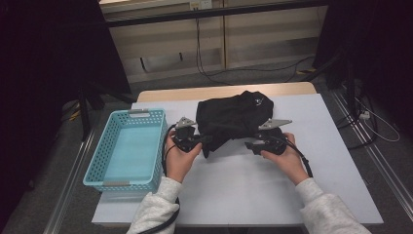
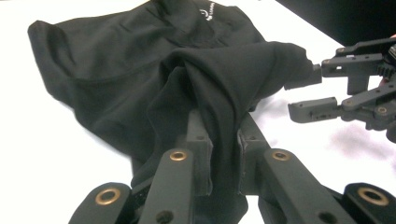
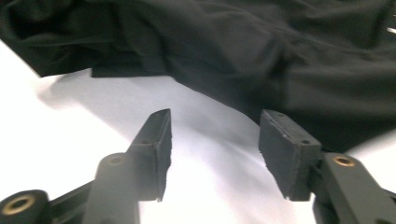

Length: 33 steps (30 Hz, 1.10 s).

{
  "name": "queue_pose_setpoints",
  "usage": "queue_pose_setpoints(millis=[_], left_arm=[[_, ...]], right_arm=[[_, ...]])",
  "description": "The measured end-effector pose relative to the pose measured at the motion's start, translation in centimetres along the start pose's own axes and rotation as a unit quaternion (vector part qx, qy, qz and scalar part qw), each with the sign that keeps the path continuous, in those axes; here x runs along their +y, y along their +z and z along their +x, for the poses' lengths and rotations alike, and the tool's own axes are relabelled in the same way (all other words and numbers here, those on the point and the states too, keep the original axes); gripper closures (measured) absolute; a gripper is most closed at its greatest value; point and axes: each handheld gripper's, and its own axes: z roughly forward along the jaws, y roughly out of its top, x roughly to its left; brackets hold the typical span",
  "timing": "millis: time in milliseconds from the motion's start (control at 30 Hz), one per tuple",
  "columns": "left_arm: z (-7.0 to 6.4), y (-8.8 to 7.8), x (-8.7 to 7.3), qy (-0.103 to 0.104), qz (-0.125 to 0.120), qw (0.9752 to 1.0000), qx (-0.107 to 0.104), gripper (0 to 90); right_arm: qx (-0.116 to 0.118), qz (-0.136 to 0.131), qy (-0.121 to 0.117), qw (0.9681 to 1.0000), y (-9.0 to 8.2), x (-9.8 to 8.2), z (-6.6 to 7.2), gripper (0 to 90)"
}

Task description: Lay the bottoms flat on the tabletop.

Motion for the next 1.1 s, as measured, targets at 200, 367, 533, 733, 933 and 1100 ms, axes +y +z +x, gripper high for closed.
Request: queue_pose_setpoints(millis=[200,367,533,733,933,1100], left_arm=[[0.3,-0.2,0.1,-0.006,-0.011,0.9999,0.002,79.8],[0.2,0.0,0.0,-0.002,-0.008,1.0000,0.002,79.8],[0.6,0.6,0.0,-0.002,-0.002,1.0000,0.009,79.8],[1.3,1.1,0.6,-0.012,-0.004,0.9994,0.032,79.7],[2.3,1.7,0.7,-0.021,0.013,0.9976,0.064,79.0],[2.7,1.9,0.4,-0.025,0.019,0.9968,0.073,78.8]], right_arm=[[0.036,0.019,-0.038,0.9984,1.9,0.5,2.0,50.8],[0.048,0.019,-0.053,0.9973,2.6,1.0,3.4,47.5],[0.059,0.006,-0.033,0.9977,2.7,1.2,3.4,44.4],[0.062,-0.008,-0.033,0.9975,3.6,1.8,4.1,44.8],[0.066,-0.006,-0.039,0.9971,5.3,2.9,5.1,41.7],[0.074,0.006,-0.035,0.9966,6.8,3.2,5.5,43.5]])
